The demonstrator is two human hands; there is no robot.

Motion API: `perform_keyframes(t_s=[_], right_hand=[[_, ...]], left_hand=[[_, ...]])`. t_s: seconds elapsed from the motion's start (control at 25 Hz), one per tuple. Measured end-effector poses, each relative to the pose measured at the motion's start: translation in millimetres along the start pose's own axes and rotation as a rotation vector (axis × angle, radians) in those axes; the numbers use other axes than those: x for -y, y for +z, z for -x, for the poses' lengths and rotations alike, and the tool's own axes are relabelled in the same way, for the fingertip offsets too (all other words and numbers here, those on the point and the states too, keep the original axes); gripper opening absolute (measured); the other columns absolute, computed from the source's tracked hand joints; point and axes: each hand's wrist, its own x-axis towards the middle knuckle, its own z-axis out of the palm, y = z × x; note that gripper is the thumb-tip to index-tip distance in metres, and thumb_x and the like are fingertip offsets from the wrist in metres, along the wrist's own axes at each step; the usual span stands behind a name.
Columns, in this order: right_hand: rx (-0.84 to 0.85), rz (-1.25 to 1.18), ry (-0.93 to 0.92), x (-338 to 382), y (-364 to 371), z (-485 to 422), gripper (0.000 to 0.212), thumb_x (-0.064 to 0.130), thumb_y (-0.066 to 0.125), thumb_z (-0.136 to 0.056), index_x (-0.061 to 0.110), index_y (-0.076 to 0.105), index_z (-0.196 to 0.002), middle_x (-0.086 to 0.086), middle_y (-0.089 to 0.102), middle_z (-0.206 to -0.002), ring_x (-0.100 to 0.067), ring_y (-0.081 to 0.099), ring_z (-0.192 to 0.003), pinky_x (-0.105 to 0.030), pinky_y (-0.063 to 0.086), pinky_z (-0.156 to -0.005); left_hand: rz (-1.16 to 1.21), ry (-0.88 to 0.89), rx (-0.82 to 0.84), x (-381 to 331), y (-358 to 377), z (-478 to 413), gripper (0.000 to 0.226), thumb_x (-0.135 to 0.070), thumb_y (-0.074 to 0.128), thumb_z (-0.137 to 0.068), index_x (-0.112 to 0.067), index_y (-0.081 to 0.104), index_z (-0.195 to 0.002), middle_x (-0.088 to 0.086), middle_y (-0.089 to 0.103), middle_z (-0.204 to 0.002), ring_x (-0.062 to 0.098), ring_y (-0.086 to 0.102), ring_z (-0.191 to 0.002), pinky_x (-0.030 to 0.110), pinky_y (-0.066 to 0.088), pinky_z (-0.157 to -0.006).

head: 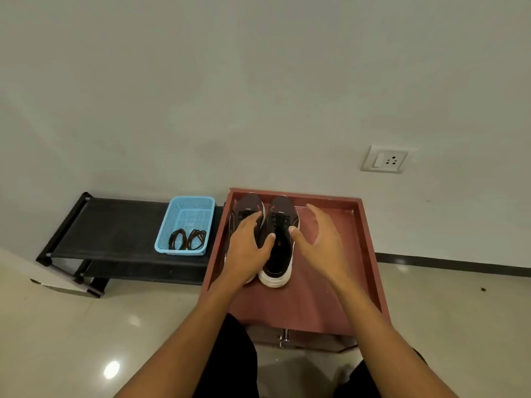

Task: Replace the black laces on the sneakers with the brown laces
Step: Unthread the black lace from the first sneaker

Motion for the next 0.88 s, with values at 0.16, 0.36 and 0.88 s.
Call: perform_keyframes(t_s=[0.16,0.36,0.88], right_hand=[[0.104,0.002,0.184,-27.7,26.3,-5.6,0.065,0.030,0.076,-0.093,0.021,0.049,-0.152,0.001,0.053,-0.154,-0.018,0.049,-0.143,-0.033,0.042,-0.114],[0.178,0.035,0.207,-38.8,48.2,-16.4,0.061,0.017,0.074,-0.092,0.019,0.053,-0.149,-0.002,0.060,-0.147,-0.021,0.055,-0.136,-0.025,0.041,-0.103],[0.229,-0.062,0.349,-57.3,52.8,-6.8,0.065,0.009,0.069,-0.094,0.019,0.049,-0.155,-0.002,0.059,-0.151,-0.021,0.055,-0.139,-0.033,0.047,-0.109]], left_hand=[[0.000,-0.088,0.089,7.4,30.5,-7.9,0.050,-0.020,0.067,-0.097,-0.014,0.055,-0.145,0.002,0.062,-0.139,0.015,0.055,-0.128,0.038,0.047,-0.112],[-0.081,-0.168,0.110,26.6,60.9,-20.6,0.050,-0.021,0.065,-0.098,-0.012,0.054,-0.146,0.006,0.062,-0.140,0.024,0.056,-0.133,0.036,0.046,-0.112],[-0.074,-0.251,0.103,33.4,82.3,-11.2,0.049,-0.009,0.056,-0.101,-0.011,0.053,-0.150,0.010,0.068,-0.136,0.028,0.066,-0.122,0.042,0.054,-0.106]])
